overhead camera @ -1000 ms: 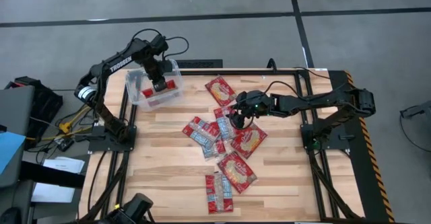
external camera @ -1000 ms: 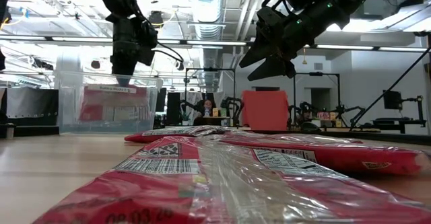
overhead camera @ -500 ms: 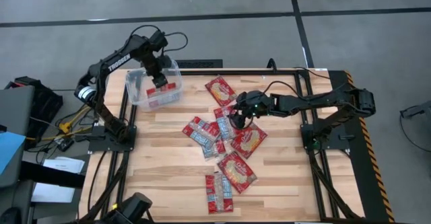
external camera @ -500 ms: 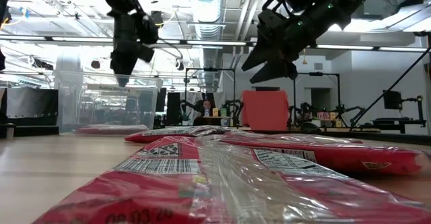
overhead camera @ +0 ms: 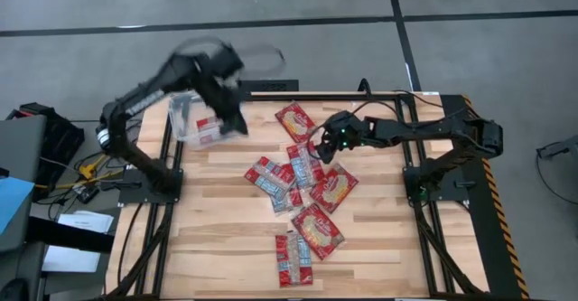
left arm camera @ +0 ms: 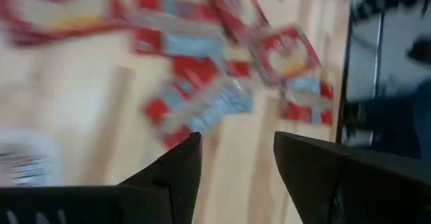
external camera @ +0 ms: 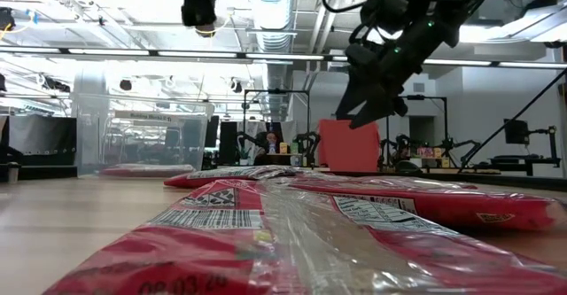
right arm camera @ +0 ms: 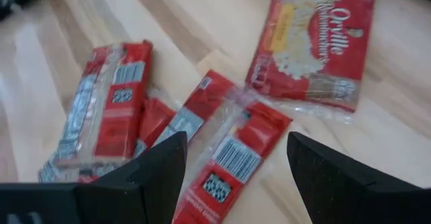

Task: Sort popcorn bags into baskets
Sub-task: Put the red popcorn bag into the transparent bin

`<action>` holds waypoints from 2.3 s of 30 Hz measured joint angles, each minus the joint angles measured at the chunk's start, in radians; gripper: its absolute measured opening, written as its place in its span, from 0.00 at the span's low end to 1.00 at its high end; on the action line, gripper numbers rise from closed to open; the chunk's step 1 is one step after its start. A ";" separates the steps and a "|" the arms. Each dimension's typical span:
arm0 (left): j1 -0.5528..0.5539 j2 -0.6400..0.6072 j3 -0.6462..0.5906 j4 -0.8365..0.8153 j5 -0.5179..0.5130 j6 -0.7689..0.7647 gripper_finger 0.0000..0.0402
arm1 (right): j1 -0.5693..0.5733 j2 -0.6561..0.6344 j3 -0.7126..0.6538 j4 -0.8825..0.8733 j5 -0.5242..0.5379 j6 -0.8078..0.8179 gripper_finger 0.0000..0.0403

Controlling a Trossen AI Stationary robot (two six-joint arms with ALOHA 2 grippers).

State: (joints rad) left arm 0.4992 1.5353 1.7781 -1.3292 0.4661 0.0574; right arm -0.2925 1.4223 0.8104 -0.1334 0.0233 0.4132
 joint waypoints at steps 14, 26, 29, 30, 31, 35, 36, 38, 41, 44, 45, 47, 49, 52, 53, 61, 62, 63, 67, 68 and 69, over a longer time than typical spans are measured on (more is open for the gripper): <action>-0.693 -0.024 -0.551 0.574 -0.554 -0.990 0.56 | 0.077 0.000 0.000 0.002 0.001 -0.005 0.70; -0.918 -0.024 -0.898 0.897 -1.030 -1.983 0.77 | 0.088 0.000 0.000 0.002 0.001 -0.061 0.70; -0.931 -0.009 -0.973 1.034 -1.102 -2.082 0.77 | 0.089 0.000 0.000 0.003 0.001 -0.074 0.70; -0.931 0.001 -0.990 1.085 -1.106 -2.086 0.77 | 0.089 0.000 0.000 0.003 0.001 -0.074 0.70; -0.924 0.017 -1.002 1.140 -1.113 -2.085 0.77 | 0.088 0.000 0.000 0.003 0.001 -0.074 0.70; -0.899 0.105 -1.014 1.252 -1.121 -2.084 0.77 | 0.088 0.000 0.000 0.004 0.001 -0.074 0.70; -0.890 0.130 -1.011 1.263 -1.120 -2.086 0.77 | 0.088 0.000 0.000 0.003 0.001 -0.074 0.70; -0.875 0.168 -1.010 1.286 -1.124 -2.102 0.77 | 0.089 0.000 -0.001 0.003 0.001 -0.074 0.70; -0.854 0.217 -1.006 1.350 -1.156 -2.111 0.77 | 0.090 0.000 -0.001 -0.001 0.001 -0.074 0.70; -0.830 0.243 -1.006 1.396 -1.184 -2.097 0.77 | 0.089 0.000 -0.001 -0.001 0.001 -0.074 0.70; -0.820 0.245 -1.007 1.401 -1.187 -2.085 0.77 | 0.089 0.000 -0.001 -0.001 0.001 -0.074 0.70; -0.799 0.245 -1.007 1.403 -1.184 -2.076 0.77 | 0.089 0.000 -0.001 -0.001 0.001 -0.078 0.70; -0.782 0.247 -1.007 1.399 -1.185 -2.067 0.76 | 0.089 0.000 -0.001 -0.002 0.002 -0.083 0.70; -0.753 0.259 -1.007 1.399 -1.186 -2.059 0.70 | 0.089 0.000 -0.001 -0.002 0.002 -0.084 0.70; -0.746 0.263 -1.007 1.399 -1.184 -2.062 0.66 | 0.089 0.000 -0.001 -0.002 0.001 -0.084 0.70; -0.711 0.317 -0.997 1.355 -1.137 -2.117 0.21 | 0.089 0.000 -0.001 -0.007 0.001 -0.085 0.70; -0.710 0.318 -0.997 1.353 -1.134 -2.118 0.15 | 0.089 0.000 -0.001 -0.010 0.001 -0.085 0.70; -0.709 0.318 -0.997 1.353 -1.130 -2.116 0.09 | 0.089 0.000 -0.001 -0.011 0.001 -0.085 0.70; -0.708 0.294 -1.002 1.344 -1.122 -2.099 0.03 | 0.089 0.000 -0.001 -0.023 0.001 -0.085 0.70; -0.708 0.281 -1.002 1.342 -1.120 -2.081 0.03 | 0.089 0.000 -0.001 -0.023 0.001 -0.085 0.70; -0.709 0.261 -1.002 1.338 -1.120 -2.060 0.03 | 0.089 0.000 -0.001 -0.024 0.001 -0.085 0.70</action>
State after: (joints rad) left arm -0.2103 1.7966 0.7759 0.0086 -0.6538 -2.0031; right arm -0.2031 1.4223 0.8097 -0.1574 0.0238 0.3283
